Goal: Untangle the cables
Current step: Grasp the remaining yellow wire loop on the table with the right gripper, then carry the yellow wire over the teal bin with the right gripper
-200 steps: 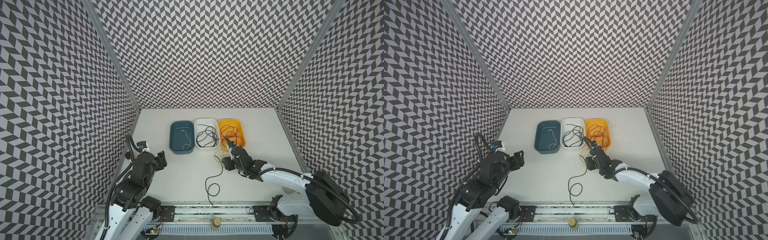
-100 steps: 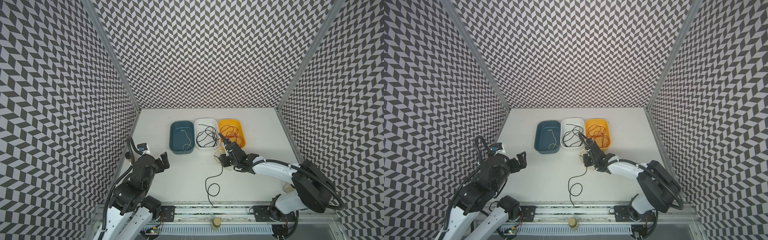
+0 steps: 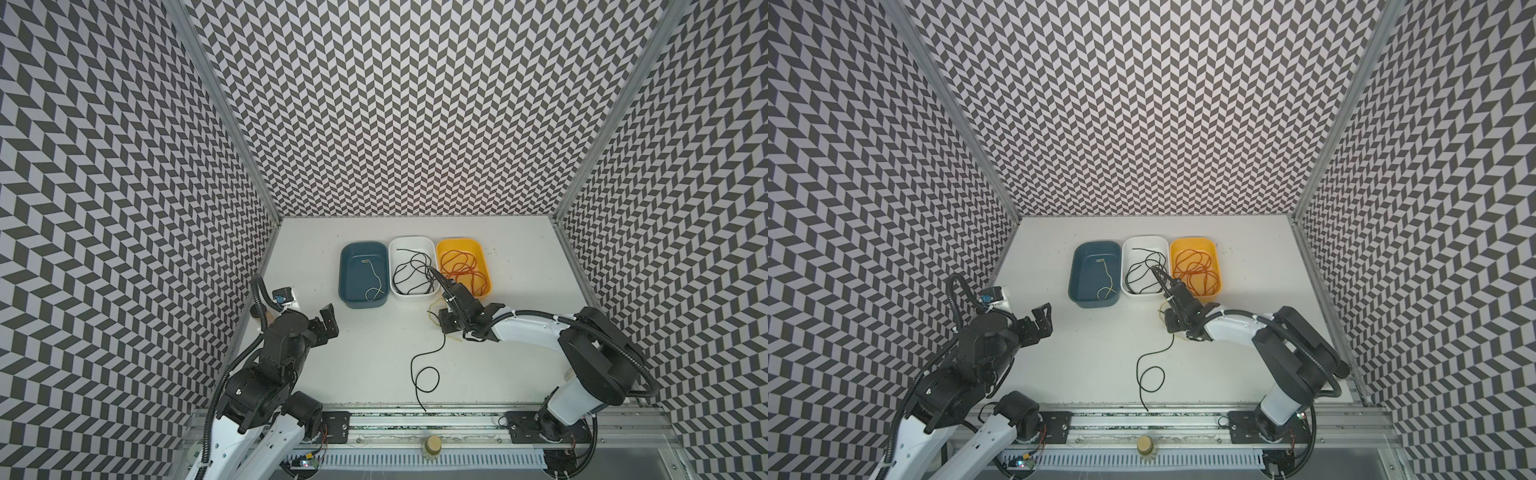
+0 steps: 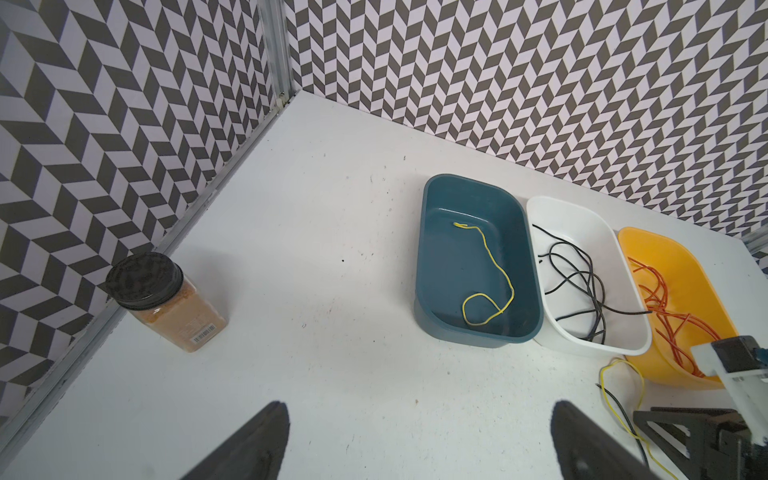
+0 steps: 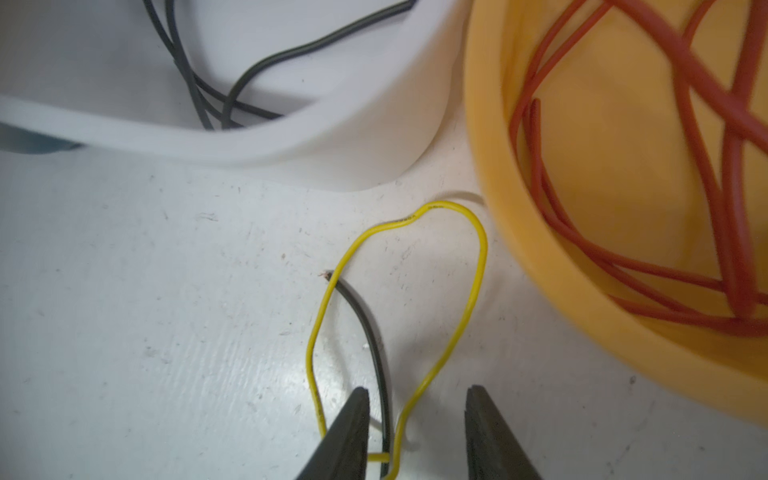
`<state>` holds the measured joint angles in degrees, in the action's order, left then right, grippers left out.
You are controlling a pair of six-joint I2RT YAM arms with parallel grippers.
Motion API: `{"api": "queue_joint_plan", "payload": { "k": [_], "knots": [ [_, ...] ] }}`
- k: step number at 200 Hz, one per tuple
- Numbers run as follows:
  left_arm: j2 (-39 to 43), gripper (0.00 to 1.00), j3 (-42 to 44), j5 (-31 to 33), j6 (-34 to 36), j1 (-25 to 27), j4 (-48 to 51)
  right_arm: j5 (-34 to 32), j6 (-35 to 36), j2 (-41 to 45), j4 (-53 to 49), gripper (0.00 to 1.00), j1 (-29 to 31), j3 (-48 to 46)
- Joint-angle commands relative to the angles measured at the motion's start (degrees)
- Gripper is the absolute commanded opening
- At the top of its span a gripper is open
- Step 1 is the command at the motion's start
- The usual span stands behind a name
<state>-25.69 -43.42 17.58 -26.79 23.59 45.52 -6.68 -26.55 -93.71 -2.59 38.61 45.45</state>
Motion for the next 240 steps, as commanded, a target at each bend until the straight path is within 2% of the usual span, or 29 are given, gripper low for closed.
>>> {"api": "queue_joint_plan", "payload": {
  "k": [1, 87, 135, 183, 240],
  "knots": [
    [-0.32, 1.00, 0.52, 1.05, -0.81, 0.41, 0.91, -1.90, 0.34, -0.93, 1.77, 0.34, -0.29, 1.22],
    [-0.94, 1.00, 0.58, 0.35, -0.65, 0.53, 0.55, -3.78, 0.93, -5.28, 4.38, 0.28, -0.73, 2.49],
    [-0.94, 1.00, 0.59, 0.08, -0.59, 0.49, 0.55, -3.56, 1.24, -6.59, 5.07, 0.10, -0.99, 3.17],
    [-2.90, 1.00, 0.63, -0.31, -0.53, 0.49, 0.20, -3.09, 0.89, -0.24, 7.52, 0.02, -0.99, -0.78],
    [-2.89, 1.00, 0.70, -0.53, -0.55, 0.49, 0.19, -1.53, 0.76, 10.86, 4.97, 0.00, -0.90, -3.57]
  ]
}}
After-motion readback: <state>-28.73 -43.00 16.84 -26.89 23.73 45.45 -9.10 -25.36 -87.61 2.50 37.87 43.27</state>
